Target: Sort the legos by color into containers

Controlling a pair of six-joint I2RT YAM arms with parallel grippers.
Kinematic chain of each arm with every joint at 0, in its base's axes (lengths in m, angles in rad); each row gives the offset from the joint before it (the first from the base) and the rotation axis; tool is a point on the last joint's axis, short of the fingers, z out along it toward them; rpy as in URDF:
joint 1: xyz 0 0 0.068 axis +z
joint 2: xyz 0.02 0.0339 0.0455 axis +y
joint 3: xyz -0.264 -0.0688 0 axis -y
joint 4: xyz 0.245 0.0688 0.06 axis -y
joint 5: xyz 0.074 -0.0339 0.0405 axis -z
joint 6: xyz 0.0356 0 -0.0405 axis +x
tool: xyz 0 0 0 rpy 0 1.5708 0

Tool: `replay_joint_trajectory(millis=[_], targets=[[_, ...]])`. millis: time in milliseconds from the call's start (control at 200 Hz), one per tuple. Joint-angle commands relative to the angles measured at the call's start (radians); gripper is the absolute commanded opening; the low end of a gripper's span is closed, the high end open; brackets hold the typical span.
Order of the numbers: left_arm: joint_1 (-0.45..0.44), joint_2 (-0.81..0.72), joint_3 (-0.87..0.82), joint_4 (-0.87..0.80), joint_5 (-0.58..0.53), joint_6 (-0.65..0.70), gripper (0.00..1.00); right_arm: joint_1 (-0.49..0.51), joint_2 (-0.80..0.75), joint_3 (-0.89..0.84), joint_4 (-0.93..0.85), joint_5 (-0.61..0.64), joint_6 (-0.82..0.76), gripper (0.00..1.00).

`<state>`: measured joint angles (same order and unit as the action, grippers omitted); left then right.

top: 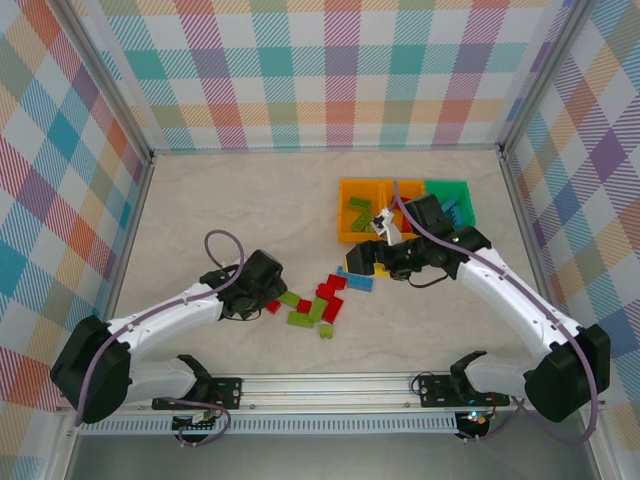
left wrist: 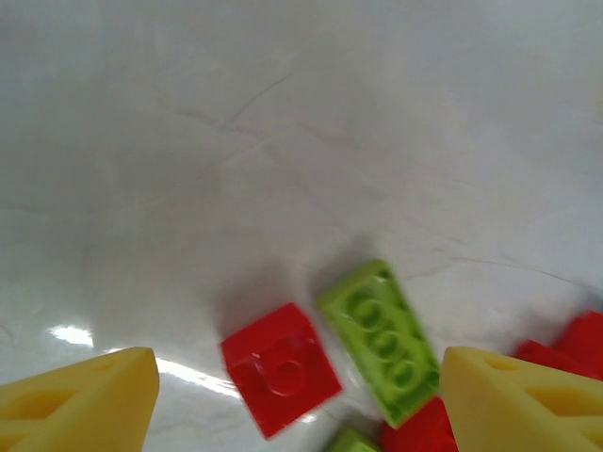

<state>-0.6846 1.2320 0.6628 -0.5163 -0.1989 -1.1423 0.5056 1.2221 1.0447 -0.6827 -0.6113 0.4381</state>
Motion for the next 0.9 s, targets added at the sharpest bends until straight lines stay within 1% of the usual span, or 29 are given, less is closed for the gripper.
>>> replay_joint_trajectory(millis=[0,95,175,275,360,510,605,665,745,805,895], targets=[[0.026,0.032,-0.011,0.045,0.052,-0.076,0.74,0.003,-0.001,-0.016,0.042,-0.012,0.017,1.0],[0.038,0.06,-0.022,0.049,0.077,-0.077,0.67,0.003,-0.007,-0.024,0.045,-0.001,0.021,1.0],[0.043,0.084,-0.039,0.082,0.102,-0.08,0.59,0.003,-0.011,-0.034,0.052,0.006,0.026,1.0],[0.043,0.115,-0.049,0.123,0.137,-0.08,0.55,0.003,-0.006,-0.037,0.063,0.002,0.034,1.0],[0.043,0.13,-0.052,0.125,0.147,-0.081,0.5,0.003,-0.001,-0.034,0.066,-0.001,0.039,1.0],[0.043,0.119,-0.067,0.12,0.144,-0.078,0.42,0.003,0.007,-0.028,0.063,0.001,0.039,1.0],[0.043,0.092,-0.075,0.12,0.133,-0.08,0.31,0.004,0.014,-0.02,0.055,0.007,0.04,1.0],[0.044,0.057,-0.074,0.116,0.126,-0.077,0.27,0.004,0.016,-0.015,0.052,0.014,0.04,1.0],[0.043,-0.007,-0.047,0.113,0.119,-0.037,0.24,0.004,0.013,-0.01,0.051,0.025,0.043,1.0],[0.028,-0.042,0.003,0.11,0.096,0.014,0.23,0.004,0.007,-0.008,0.063,0.039,0.048,1.0],[-0.014,-0.021,0.12,0.148,0.062,0.124,0.22,0.004,-0.009,-0.011,0.104,0.089,0.064,1.0]])
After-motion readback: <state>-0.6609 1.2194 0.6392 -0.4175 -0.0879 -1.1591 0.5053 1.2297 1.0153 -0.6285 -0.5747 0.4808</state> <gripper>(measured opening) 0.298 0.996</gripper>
